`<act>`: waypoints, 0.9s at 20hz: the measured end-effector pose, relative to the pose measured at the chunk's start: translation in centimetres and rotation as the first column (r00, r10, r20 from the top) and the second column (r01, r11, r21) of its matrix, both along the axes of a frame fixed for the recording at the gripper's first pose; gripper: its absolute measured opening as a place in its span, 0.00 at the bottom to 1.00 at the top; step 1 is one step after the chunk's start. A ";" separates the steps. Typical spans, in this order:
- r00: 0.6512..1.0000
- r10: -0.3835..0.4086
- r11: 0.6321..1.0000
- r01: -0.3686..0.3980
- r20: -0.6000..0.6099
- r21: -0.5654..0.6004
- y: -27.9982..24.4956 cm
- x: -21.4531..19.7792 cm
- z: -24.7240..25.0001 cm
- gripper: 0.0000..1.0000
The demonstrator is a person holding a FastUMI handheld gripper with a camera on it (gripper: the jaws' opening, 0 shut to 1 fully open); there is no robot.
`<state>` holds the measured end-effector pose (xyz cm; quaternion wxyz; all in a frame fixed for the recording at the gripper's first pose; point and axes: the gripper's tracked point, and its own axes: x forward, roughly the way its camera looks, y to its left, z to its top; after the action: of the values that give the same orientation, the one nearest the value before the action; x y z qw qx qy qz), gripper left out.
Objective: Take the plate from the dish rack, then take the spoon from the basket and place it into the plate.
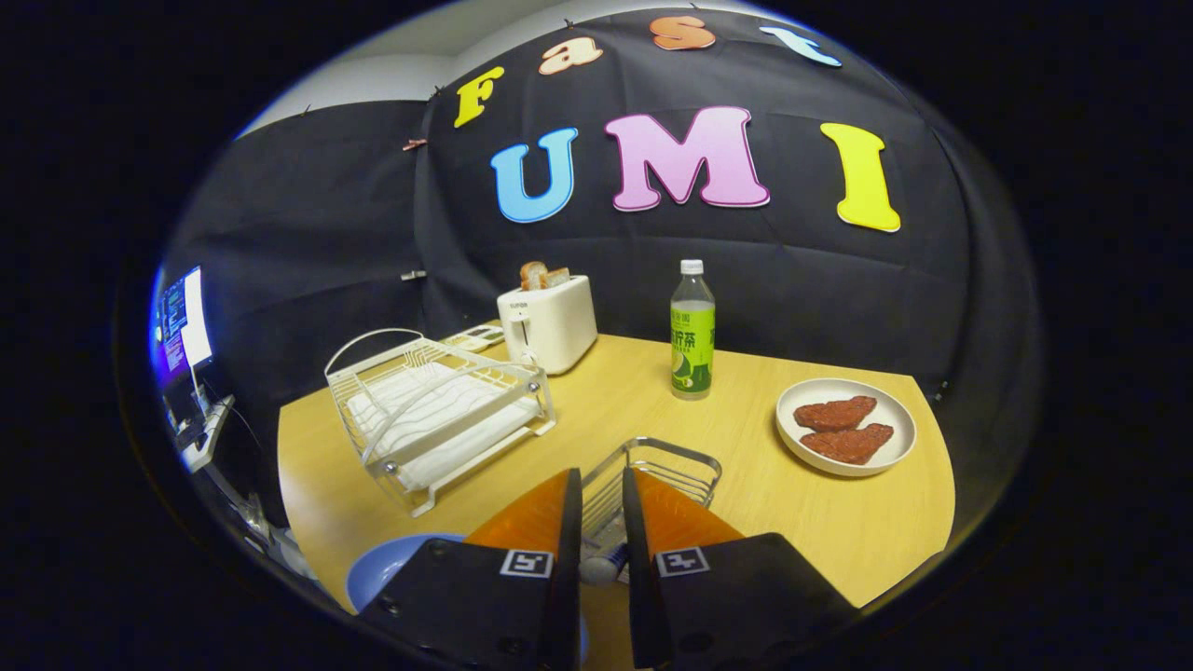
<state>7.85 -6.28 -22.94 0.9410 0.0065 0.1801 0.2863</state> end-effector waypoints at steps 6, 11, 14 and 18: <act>1.000 0.020 0.998 -0.019 0.015 -0.063 -0.6 -0.2 -1.7 0.27; 0.999 -0.042 0.998 0.043 0.034 -0.036 -1.1 1.4 -1.0 0.21; 0.998 -0.051 0.998 0.052 0.028 -0.041 -1.2 1.5 -0.6 0.18; 0.996 -0.083 0.996 0.084 0.043 -0.020 -1.1 2.2 2.2 0.18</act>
<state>10.04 -7.35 -20.76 0.9558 -0.0024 0.1627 0.2448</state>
